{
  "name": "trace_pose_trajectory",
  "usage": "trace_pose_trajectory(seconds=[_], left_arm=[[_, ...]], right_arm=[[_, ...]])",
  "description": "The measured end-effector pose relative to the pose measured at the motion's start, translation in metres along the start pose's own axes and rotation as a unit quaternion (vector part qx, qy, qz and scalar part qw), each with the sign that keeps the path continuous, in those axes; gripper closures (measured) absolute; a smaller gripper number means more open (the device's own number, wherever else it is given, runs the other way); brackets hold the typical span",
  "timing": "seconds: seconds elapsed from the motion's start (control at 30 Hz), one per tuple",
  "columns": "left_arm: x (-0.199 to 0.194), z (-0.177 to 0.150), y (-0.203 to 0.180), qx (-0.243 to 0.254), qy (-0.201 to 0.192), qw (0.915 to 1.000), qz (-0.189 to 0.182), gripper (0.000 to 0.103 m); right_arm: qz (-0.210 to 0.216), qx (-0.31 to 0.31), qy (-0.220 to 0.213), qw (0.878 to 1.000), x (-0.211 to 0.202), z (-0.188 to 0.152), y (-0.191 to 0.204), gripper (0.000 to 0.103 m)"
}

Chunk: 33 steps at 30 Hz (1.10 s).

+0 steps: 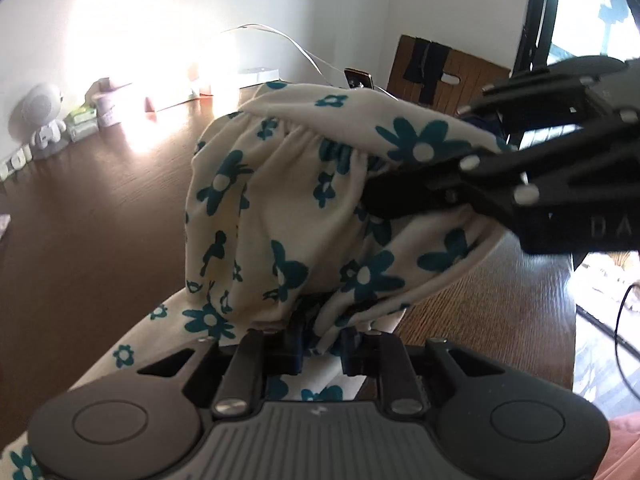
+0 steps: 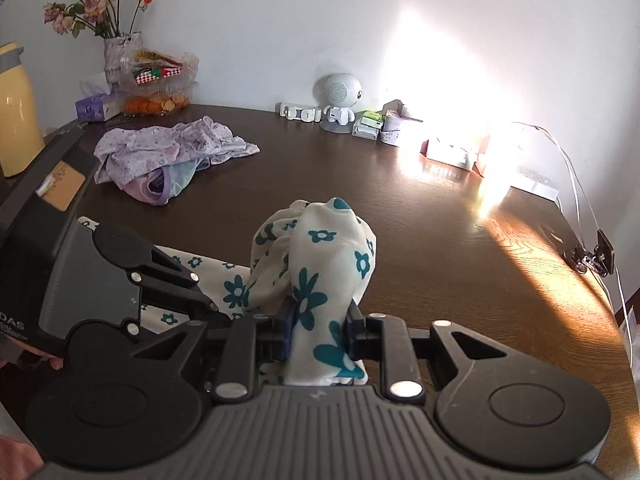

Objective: Fold clothes

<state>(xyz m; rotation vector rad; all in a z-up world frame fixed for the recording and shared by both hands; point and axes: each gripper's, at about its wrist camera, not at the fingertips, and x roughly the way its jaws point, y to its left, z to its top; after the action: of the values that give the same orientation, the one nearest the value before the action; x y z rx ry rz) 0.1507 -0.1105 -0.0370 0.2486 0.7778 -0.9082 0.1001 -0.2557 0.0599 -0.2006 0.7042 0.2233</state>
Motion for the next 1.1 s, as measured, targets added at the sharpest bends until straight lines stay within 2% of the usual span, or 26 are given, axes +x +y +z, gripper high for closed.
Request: trace_pose_trajectory(seconds=[0.17, 0.27, 0.33, 0.4, 0.73, 0.83, 0.9, 1.1], left_arm=[[-0.006, -0.002, 0.025, -0.071, -0.003, 0.9974, -0.016, 0.087], [-0.015, -0.005, 0.029, -0.067, 0.000, 0.9976, -0.016, 0.079], [-0.024, -0.008, 0.032, -0.062, 0.000, 0.9980, -0.015, 0.069], [-0.037, -0.013, 0.034, -0.054, -0.006, 0.9985, -0.007, 0.065], [-0.073, -0.014, 0.074, -0.088, -0.044, 0.9936, 0.056, 0.065], [-0.081, -0.012, 0.077, -0.077, -0.049, 0.9938, 0.064, 0.065], [-0.084, -0.014, 0.075, -0.059, -0.042, 0.9951, 0.067, 0.065], [-0.074, -0.034, 0.077, -0.057, -0.001, 0.9964, 0.062, 0.066]], right_arm=[[-0.029, -0.060, -0.005, 0.998, 0.011, 0.002, 0.035, 0.080], [-0.046, -0.077, -0.011, 0.996, 0.015, 0.003, 0.051, 0.080], [-0.057, -0.084, -0.010, 0.995, 0.017, 0.003, 0.057, 0.079], [-0.067, -0.090, -0.008, 0.994, 0.019, 0.003, 0.060, 0.079], [-0.083, -0.119, -0.003, 0.989, 0.029, 0.005, 0.084, 0.077], [-0.091, -0.133, -0.002, 0.987, 0.032, 0.005, 0.094, 0.077], [-0.099, -0.144, -0.001, 0.985, 0.034, 0.005, 0.100, 0.077], [-0.117, -0.198, -0.003, 0.973, 0.045, -0.001, 0.130, 0.076]])
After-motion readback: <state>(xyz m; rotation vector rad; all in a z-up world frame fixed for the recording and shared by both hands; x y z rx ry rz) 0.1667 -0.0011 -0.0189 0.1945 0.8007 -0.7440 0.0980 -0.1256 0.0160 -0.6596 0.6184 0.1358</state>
